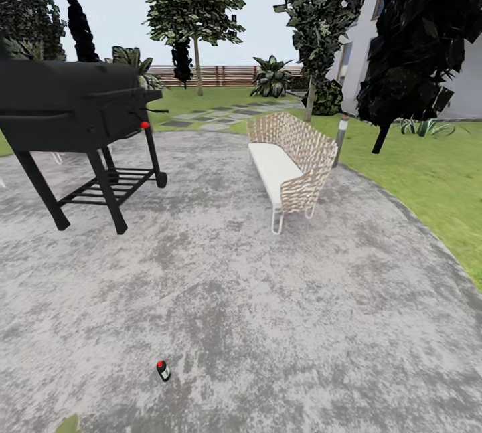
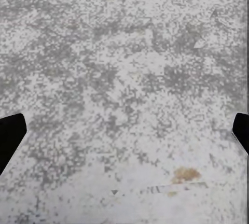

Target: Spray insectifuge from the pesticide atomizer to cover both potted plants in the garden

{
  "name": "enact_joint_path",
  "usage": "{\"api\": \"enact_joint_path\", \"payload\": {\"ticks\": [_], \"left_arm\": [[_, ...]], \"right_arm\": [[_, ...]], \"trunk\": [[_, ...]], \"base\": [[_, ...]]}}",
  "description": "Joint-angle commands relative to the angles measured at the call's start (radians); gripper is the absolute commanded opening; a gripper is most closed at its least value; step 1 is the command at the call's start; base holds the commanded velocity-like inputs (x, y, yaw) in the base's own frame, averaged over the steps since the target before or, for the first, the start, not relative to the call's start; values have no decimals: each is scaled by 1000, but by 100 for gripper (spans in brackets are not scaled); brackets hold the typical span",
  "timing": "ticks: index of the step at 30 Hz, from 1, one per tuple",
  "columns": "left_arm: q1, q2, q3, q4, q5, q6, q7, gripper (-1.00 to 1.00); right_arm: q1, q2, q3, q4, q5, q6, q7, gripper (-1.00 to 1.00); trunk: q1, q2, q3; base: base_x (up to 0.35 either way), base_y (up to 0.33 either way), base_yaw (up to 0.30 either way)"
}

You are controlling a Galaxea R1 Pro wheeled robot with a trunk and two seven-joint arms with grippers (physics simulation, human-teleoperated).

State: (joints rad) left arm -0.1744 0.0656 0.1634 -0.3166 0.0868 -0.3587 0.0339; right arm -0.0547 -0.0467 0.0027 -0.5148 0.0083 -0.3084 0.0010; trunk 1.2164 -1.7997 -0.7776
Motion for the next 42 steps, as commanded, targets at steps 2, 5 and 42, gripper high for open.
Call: {"api": "enact_joint_path", "payload": {"ticks": [2,5,42], "left_arm": [[0,0,-4,1,9,-3,1,100],[0,0,-4,1,9,-3,1,100],[-90,28,-15,-14,-67,12,-9,100]], "right_arm": [[-1,0,1,1,1,-3,0,100],[-1,1,1,1,1,-3,-2,100],[-8,-3,-3,-231,1,7,-5,100]], "trunk": [[0,0,-1],[0,0,-1],[0,0,-1]], "base": [[190,-148,0],[124,-52,83],[54,-1,27]]}}
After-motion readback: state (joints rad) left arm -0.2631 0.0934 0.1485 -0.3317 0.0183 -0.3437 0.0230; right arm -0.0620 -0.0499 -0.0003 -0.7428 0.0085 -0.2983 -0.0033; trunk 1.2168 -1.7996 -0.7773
